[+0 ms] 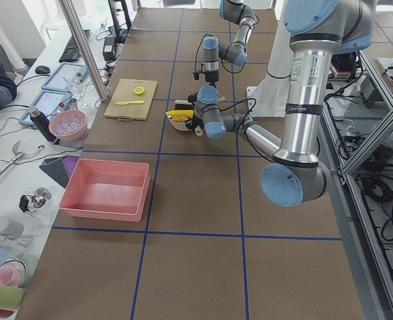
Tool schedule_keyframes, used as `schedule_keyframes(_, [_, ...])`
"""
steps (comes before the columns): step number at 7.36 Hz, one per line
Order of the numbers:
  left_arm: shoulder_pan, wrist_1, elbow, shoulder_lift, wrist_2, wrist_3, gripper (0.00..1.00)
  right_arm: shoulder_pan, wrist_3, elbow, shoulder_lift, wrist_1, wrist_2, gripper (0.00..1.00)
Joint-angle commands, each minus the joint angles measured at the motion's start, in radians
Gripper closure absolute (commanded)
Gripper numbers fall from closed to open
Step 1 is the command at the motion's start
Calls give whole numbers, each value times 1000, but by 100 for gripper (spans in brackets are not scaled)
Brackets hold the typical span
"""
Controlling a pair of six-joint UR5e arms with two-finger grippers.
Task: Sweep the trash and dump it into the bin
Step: 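Push the food deeper into the dustpan with the right brush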
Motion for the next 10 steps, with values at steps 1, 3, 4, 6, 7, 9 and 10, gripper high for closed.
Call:
schedule_keyframes(1, [0,-2,-1,-3,0,-1,79,4,-15,67,-6,-121,8,100])
schedule_keyframes(3, [0,-3,-1,-3,-1,-4,79,6,-16,126,-6,-180,7,100])
schedule_keyframes(4, [0,-8,2,-13,-2,-48,79,6,-16,126,-4,-179,5,100])
schedule_keyframes(6, [0,-8,1,-21,-1,-53,80,9,-16,129,-4,-182,7,100])
schedule_keyframes(7, [0,-8,2,-26,-2,-54,80,9,-16,130,-3,-192,7,100])
schedule_keyframes(9, [0,-18,2,-26,-2,-56,80,12,-16,151,3,-244,7,100])
schedule_keyframes(10, [0,-28,4,-26,-3,-56,80,12,-17,191,5,-304,7,100])
